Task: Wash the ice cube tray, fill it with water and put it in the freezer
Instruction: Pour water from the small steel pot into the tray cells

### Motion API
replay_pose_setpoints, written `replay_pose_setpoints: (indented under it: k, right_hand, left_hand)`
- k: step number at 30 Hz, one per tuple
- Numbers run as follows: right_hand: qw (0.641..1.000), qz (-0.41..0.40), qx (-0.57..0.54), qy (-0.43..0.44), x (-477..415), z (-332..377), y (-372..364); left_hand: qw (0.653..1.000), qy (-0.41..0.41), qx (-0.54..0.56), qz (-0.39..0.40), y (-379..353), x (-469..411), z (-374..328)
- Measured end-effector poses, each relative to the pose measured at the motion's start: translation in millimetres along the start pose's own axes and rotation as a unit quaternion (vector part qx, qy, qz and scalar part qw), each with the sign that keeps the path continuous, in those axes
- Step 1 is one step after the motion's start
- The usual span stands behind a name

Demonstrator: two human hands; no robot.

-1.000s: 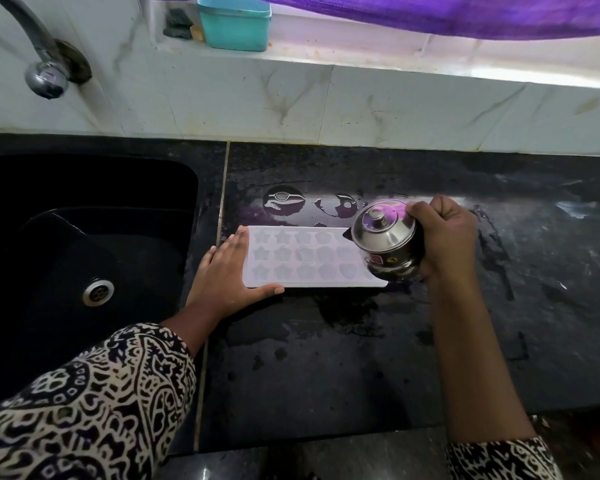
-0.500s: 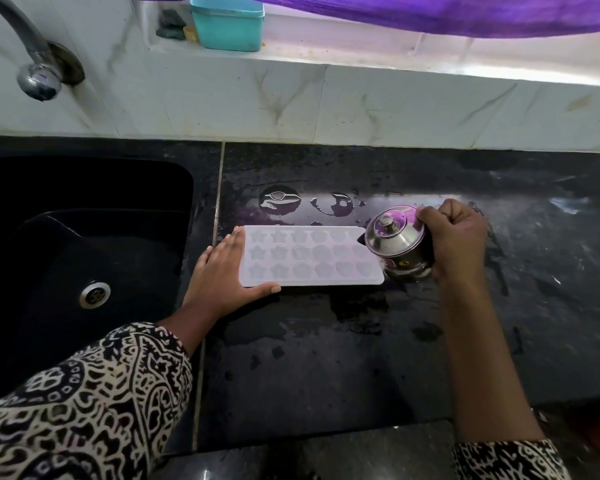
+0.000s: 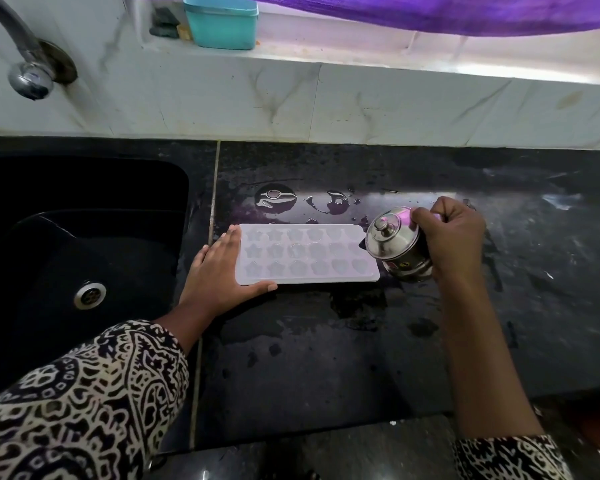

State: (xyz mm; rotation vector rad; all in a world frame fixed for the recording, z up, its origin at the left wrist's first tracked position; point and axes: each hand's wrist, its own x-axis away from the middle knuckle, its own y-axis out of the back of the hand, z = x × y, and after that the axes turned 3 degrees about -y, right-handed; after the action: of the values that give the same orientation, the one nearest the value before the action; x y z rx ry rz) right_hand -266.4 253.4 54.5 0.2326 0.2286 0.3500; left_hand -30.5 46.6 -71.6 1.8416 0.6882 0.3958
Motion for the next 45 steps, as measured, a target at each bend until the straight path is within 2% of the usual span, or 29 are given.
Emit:
replay_pose_setpoints:
  k: [8,45]
  right_hand:
    - [0.999,0.004,0.047,0.012,1.5,-0.7,-1.6]
    - [0.998,0.004,0.059,0.034,1.0,15.7,0.4]
  left_hand:
    - [1.000,-0.001,0.004,0.001,-0.5,0.0,0.3]
    - [1.000,0.000,-0.002,-0.002,-4.8,-0.8,4.0]
